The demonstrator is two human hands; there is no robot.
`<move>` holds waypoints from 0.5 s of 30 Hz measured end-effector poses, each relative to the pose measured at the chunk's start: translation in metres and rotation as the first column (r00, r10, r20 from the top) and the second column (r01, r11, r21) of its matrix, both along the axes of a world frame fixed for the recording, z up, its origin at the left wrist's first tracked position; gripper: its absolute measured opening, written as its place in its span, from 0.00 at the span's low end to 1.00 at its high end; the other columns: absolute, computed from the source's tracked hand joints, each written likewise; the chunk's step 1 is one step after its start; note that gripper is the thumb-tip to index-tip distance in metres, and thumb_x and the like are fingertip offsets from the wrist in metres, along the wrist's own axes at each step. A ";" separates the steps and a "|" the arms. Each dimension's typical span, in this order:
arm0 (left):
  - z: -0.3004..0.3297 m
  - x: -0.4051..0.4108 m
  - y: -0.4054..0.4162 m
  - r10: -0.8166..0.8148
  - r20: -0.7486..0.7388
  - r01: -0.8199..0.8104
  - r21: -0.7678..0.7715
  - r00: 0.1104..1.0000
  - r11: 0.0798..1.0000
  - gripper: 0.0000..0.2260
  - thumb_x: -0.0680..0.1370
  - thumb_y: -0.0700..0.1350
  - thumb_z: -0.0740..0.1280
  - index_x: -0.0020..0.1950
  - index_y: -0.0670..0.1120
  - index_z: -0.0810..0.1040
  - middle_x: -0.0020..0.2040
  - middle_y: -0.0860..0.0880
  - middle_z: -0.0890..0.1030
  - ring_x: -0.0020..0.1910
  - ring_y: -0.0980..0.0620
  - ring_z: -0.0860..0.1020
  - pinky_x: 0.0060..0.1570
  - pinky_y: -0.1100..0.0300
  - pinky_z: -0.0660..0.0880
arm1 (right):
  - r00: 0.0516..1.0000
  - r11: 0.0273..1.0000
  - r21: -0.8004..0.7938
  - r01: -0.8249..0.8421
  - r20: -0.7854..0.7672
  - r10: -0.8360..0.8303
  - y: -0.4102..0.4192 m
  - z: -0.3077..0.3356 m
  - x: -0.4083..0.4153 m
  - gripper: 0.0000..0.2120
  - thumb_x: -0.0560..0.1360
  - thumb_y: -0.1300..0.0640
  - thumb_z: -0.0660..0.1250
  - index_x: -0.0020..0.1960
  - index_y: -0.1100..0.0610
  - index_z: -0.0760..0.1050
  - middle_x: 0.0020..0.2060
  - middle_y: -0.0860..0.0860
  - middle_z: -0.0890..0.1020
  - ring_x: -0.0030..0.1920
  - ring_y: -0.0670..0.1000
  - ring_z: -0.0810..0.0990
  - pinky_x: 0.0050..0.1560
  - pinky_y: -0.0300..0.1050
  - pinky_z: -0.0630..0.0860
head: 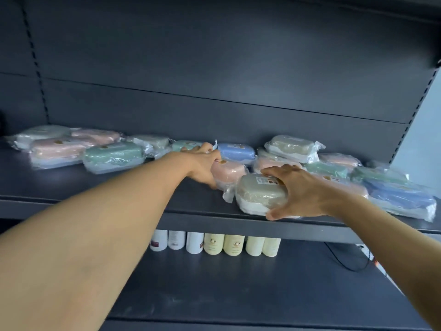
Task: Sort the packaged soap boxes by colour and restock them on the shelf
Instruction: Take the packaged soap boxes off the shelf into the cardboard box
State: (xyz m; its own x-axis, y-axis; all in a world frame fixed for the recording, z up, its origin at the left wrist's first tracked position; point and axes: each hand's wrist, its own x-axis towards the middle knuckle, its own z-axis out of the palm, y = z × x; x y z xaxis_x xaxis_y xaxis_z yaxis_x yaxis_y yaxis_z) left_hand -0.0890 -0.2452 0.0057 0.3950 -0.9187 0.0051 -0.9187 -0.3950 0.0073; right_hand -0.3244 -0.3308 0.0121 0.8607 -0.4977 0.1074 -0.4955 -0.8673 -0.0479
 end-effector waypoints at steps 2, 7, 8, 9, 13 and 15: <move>0.000 -0.002 0.005 -0.024 0.035 0.023 0.019 0.999 1.000 0.32 0.63 0.62 0.70 0.62 0.56 0.62 0.62 0.52 0.65 0.59 0.47 0.65 0.60 0.47 0.68 | 0.999 1.000 -0.003 0.027 0.041 -0.027 0.015 0.004 -0.010 0.48 0.61 0.41 0.76 0.74 0.46 0.55 0.65 0.49 0.68 0.66 0.52 0.63 0.65 0.51 0.67; 0.006 -0.014 0.020 -0.073 0.088 0.071 0.023 0.993 0.997 0.39 0.64 0.61 0.71 0.69 0.58 0.56 0.65 0.47 0.67 0.59 0.46 0.62 0.62 0.48 0.65 | 0.991 0.995 -0.021 0.096 0.092 -0.094 0.037 0.000 -0.025 0.49 0.61 0.39 0.75 0.75 0.46 0.55 0.65 0.49 0.67 0.66 0.51 0.63 0.65 0.49 0.66; 0.007 -0.017 0.024 -0.088 0.134 0.086 0.016 0.987 0.996 0.41 0.64 0.63 0.71 0.72 0.57 0.56 0.68 0.47 0.65 0.63 0.45 0.62 0.64 0.49 0.62 | 0.989 0.993 -0.027 0.116 0.097 -0.113 0.040 -0.003 -0.027 0.49 0.61 0.39 0.75 0.75 0.46 0.55 0.66 0.49 0.67 0.66 0.52 0.63 0.65 0.49 0.66; 0.007 -0.019 0.028 -0.090 0.169 0.089 0.017 0.982 0.996 0.42 0.64 0.64 0.71 0.73 0.57 0.56 0.69 0.46 0.63 0.67 0.44 0.60 0.66 0.49 0.60 | 0.986 0.991 -0.032 0.131 0.104 -0.127 0.043 -0.006 -0.029 0.49 0.61 0.39 0.75 0.75 0.46 0.54 0.66 0.49 0.67 0.67 0.52 0.63 0.65 0.49 0.66; 0.004 -0.025 0.052 -0.059 0.086 0.059 0.000 0.995 0.998 0.40 0.63 0.67 0.72 0.69 0.51 0.63 0.68 0.46 0.63 0.68 0.44 0.59 0.66 0.47 0.61 | 0.977 0.985 -0.031 0.170 0.135 -0.164 0.060 -0.012 -0.036 0.49 0.61 0.39 0.75 0.75 0.47 0.54 0.66 0.51 0.68 0.67 0.53 0.63 0.65 0.49 0.65; 0.000 -0.025 0.070 -0.047 -0.098 0.043 -0.047 0.994 0.998 0.44 0.63 0.65 0.74 0.69 0.47 0.60 0.69 0.47 0.66 0.65 0.45 0.65 0.62 0.49 0.67 | 0.975 0.985 -0.023 0.170 0.151 -0.164 0.072 -0.013 -0.037 0.49 0.60 0.39 0.75 0.74 0.47 0.56 0.65 0.52 0.68 0.66 0.53 0.64 0.65 0.48 0.65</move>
